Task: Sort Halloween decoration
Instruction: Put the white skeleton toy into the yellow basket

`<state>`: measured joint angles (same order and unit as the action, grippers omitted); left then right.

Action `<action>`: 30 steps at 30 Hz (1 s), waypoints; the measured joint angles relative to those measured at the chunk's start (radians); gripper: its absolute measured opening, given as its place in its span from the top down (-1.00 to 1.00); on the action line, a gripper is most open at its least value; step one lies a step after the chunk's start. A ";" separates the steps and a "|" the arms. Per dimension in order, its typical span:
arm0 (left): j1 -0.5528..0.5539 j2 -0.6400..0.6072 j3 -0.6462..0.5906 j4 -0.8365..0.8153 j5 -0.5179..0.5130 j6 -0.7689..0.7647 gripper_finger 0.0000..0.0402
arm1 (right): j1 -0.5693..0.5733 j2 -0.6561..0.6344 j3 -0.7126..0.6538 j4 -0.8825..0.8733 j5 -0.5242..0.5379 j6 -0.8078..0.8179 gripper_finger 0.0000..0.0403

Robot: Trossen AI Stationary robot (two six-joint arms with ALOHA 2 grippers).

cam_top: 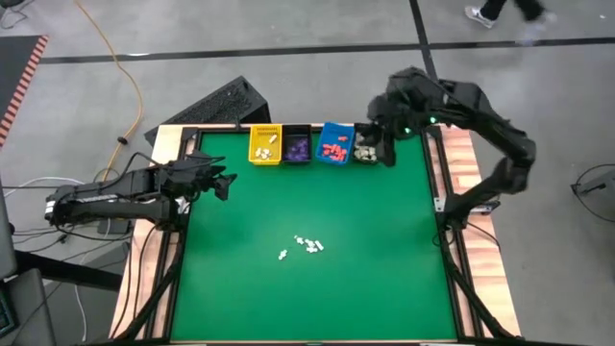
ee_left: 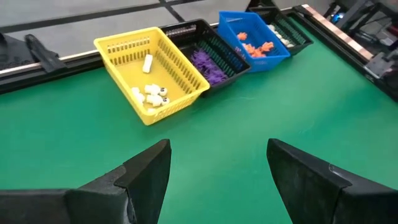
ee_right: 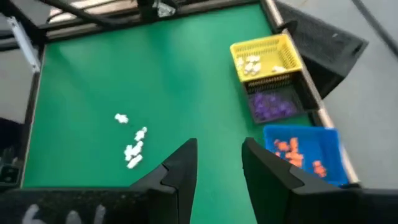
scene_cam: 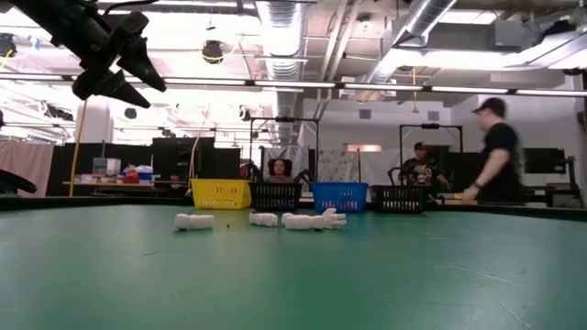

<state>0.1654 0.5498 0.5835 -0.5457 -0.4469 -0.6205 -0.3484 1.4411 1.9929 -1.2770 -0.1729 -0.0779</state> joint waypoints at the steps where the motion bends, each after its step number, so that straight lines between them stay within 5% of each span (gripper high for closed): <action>1: 0.000 0.000 0.000 0.004 0.009 0.000 -0.28 | 0.020 -0.035 -0.066 0.030 0.013 0.013 0.25; 7: 0.000 0.000 0.000 0.030 0.024 0.006 -0.28 | 0.122 -0.257 -0.501 0.278 0.075 0.150 0.27; 14: 0.000 0.000 0.000 0.044 0.024 0.009 -0.28 | 0.268 -0.384 -0.936 0.795 0.165 0.298 0.28; 22: 0.000 0.000 0.000 0.043 0.023 0.011 -0.28 | 0.427 -0.270 -1.225 1.174 0.260 0.486 0.28; 30: 0.000 0.000 0.000 0.043 0.020 0.037 -0.28 | 0.559 -0.032 -1.245 1.356 0.386 0.531 0.28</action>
<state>0.1650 0.5499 0.5835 -0.5026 -0.4268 -0.5831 0.2105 1.4087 0.7479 0.0795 0.2130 0.4531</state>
